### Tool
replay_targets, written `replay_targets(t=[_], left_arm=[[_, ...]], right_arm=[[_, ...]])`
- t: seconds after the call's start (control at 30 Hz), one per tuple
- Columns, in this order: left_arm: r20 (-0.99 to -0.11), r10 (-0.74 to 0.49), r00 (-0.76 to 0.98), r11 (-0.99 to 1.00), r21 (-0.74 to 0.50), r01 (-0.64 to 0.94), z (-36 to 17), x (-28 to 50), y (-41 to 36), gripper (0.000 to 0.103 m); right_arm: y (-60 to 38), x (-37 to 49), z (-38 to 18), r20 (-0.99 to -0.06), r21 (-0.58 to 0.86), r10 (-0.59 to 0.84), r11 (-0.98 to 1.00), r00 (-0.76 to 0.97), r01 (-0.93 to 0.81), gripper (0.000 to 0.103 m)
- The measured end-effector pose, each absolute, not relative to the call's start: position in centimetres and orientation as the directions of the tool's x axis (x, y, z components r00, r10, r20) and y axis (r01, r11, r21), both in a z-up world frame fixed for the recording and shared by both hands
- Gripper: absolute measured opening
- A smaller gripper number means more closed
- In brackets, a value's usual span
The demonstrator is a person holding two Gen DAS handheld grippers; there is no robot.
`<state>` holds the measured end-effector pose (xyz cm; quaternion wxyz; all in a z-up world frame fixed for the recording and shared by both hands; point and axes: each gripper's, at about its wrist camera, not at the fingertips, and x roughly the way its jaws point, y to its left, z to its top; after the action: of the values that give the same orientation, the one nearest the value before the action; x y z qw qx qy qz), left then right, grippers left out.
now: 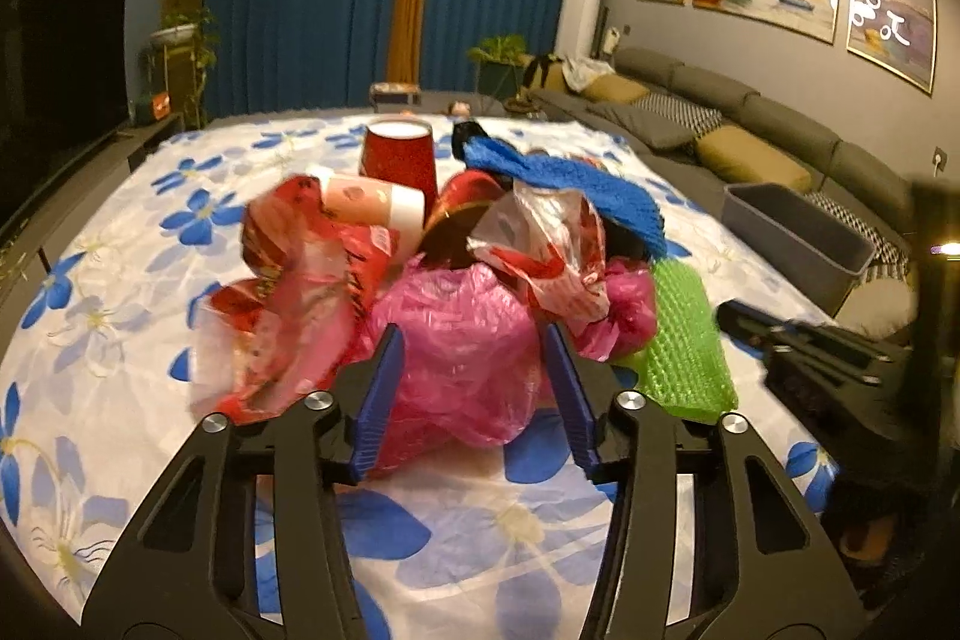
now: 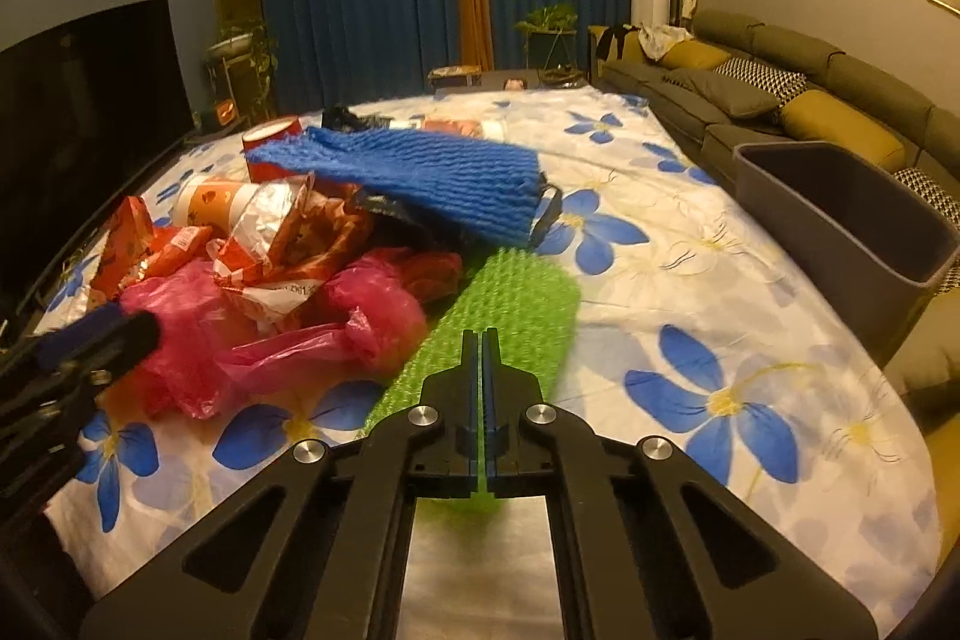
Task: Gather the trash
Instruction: 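Grasp the green foam net with the right tool while the left tool grasps the pink bag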
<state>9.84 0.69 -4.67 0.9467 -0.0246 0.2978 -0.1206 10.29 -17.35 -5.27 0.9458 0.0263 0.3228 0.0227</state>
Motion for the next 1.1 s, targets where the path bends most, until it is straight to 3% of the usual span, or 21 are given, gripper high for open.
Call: replay_targets(t=[0.1, 0.17, 0.37, 0.5, 0.57, 0.63, 0.67, 0.93, 1.1], left_arm=[[-0.592, -0.239, 0.77, 0.97, -0.117, 0.212, -5.3, 10.8, 0.2, 0.034], [-0.613, -0.244, 0.752, 0.969, -0.125, 0.212, -5.7, 11.3, -0.1, 0.021], [-0.616, -0.268, 0.741, 0.962, -0.136, 0.234, -5.7, 11.5, -0.4, 0.001], [-0.585, -0.287, 0.758, 0.958, -0.162, 0.237, -4.9, 10.5, 0.1, 0.0], [-0.556, -0.297, 0.776, 0.955, -0.178, 0.238, -3.9, 9.4, 0.6, 0.0], [-0.532, -0.307, 0.789, 0.951, -0.195, 0.239, -3.2, 8.7, 1.2, 0.0], [-0.514, -0.31, 0.8, 0.95, -0.202, 0.239, -2.6, 8.2, 1.5, 0.0], [-0.427, -0.291, 0.856, 0.951, -0.229, 0.209, 0.1, 6.1, 3.9, 0.0], [-0.421, -0.295, 0.858, 0.95, -0.225, 0.217, 0.3, 5.8, 3.8, 0.0]], right_arm=[[-17.8, 9.4, -4.8, -0.583, 0.05, 0.056, 0.998, 0.811, -0.033, 0.002], [-18.2, 9.2, -4.7, -0.573, 0.047, 0.057, 0.998, 0.817, -0.037, 0.002], [-18.8, 9.4, -5.1, -0.6, 0.073, 0.078, 0.996, 0.796, -0.043, 0.002], [-18.7, 9.6, -5.2, -0.603, 0.089, 0.095, 0.995, 0.792, -0.052, 0.003], [-18.5, 9.4, -5.0, -0.6, 0.092, 0.101, 0.994, 0.794, -0.058, 0.009], [-18.2, 9.4, -4.8, -0.592, 0.102, 0.113, 0.993, 0.798, -0.065, 0.038], [-18.0, 9.4, -4.7, -0.587, 0.108, 0.121, 0.992, 0.8, -0.071, 0.041], [-17.7, 10.9, -5.4, -0.63, 0.098, 0.088, 0.995, 0.771, -0.033, 0.058], [-18.1, 12.4, -6.8, -0.696, 0.077, 0.05, 0.997, 0.717, 0.004, 0.058]])
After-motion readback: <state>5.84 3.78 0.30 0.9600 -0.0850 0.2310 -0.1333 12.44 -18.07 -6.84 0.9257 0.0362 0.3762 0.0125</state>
